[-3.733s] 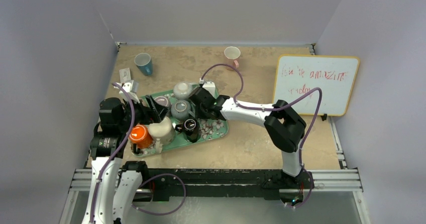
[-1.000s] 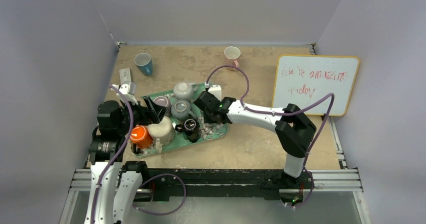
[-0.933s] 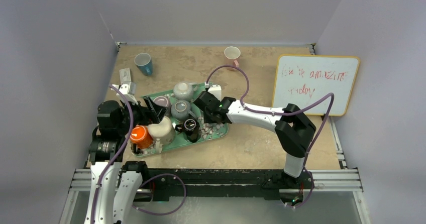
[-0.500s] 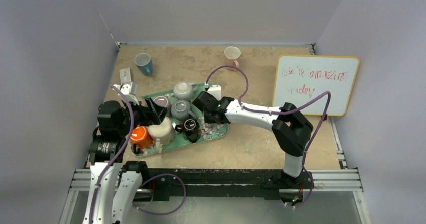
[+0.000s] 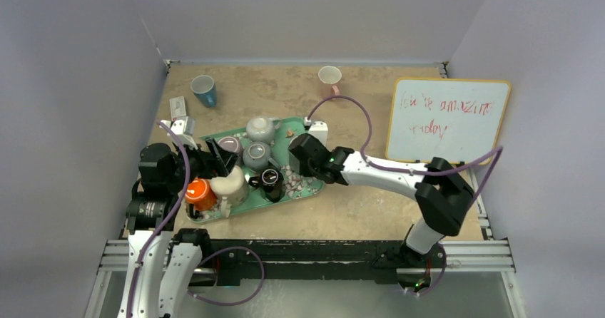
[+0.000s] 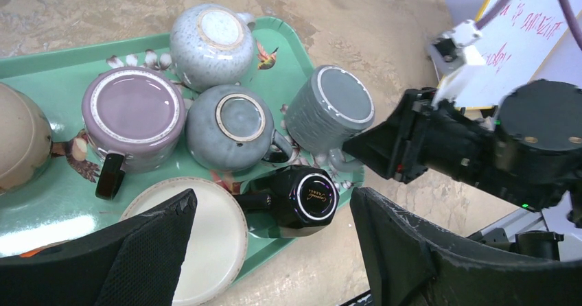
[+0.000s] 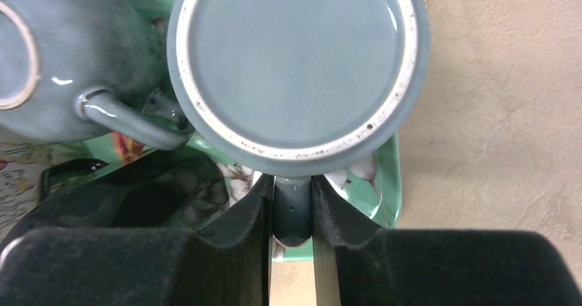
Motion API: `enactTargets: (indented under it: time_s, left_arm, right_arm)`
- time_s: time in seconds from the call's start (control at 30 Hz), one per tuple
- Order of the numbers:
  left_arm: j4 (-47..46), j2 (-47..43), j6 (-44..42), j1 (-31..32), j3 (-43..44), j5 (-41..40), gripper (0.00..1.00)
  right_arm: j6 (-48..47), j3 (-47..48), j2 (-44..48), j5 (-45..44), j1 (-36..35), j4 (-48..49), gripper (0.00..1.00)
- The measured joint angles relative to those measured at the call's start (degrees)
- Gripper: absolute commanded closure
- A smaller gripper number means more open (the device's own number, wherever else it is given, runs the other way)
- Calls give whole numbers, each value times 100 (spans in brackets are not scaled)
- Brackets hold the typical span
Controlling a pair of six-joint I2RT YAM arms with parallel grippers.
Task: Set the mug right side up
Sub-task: Turn over the cup on the tray.
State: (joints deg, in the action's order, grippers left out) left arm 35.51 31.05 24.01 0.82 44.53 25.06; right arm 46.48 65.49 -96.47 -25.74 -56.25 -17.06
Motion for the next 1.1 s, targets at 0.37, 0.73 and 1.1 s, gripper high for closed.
enactTargets:
  time_s: [0.37, 0.73, 1.1]
  left_arm:
    - [-20, 186, 70, 0, 0, -44, 20]
    - [-44, 275, 614, 0, 313, 450, 21]
    - [-870, 173, 1858, 2, 160, 1569, 22]
  right_arm:
    - [142, -1137, 1283, 170, 7, 1123, 100]
    - [450, -1928, 2430, 271, 7, 1853, 100]
    - [599, -1987, 2924, 267, 9, 2369, 100]
